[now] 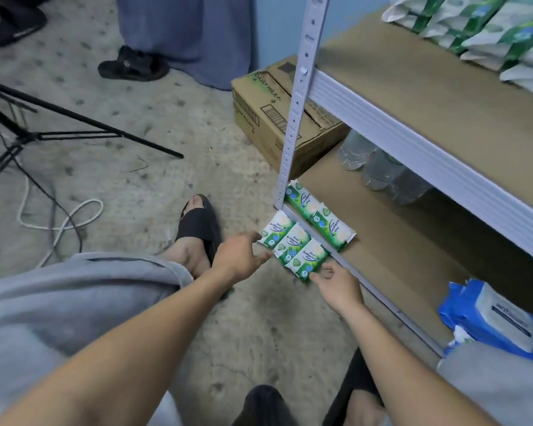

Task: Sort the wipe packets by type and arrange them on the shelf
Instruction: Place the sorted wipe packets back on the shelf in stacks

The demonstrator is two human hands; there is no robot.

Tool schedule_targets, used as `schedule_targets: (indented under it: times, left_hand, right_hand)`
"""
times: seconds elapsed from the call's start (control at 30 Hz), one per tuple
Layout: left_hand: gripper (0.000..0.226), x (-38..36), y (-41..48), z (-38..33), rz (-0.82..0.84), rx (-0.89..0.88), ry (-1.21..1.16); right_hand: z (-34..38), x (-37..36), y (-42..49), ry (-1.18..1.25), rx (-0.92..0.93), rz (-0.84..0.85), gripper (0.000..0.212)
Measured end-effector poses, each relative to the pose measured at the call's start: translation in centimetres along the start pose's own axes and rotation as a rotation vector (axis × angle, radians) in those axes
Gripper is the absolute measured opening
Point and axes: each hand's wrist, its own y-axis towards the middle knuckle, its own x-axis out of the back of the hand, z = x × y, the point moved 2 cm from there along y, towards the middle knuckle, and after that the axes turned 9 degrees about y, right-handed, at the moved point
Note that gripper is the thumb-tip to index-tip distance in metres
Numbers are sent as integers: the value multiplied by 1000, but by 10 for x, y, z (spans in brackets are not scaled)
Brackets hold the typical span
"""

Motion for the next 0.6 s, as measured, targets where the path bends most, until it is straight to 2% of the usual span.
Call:
schedule_targets:
  times: [0.13,0.27,0.43,0.6]
  left_hand:
    - [59,-31,37,12,49,63,-45]
    - [53,-56,79,16,53,102,-72]
    - [56,-79,120,19,13,156,-142]
    - [46,-101,138,15,37,161,-176]
  right_hand:
    - [-17,-22,39,30,-86,25,49]
    - [-31,-39,70,64,-162,-21,48]
    - [-49,-58,99,237,-268,-102,70]
    - [-58,-87,123,647,-305,-122,47]
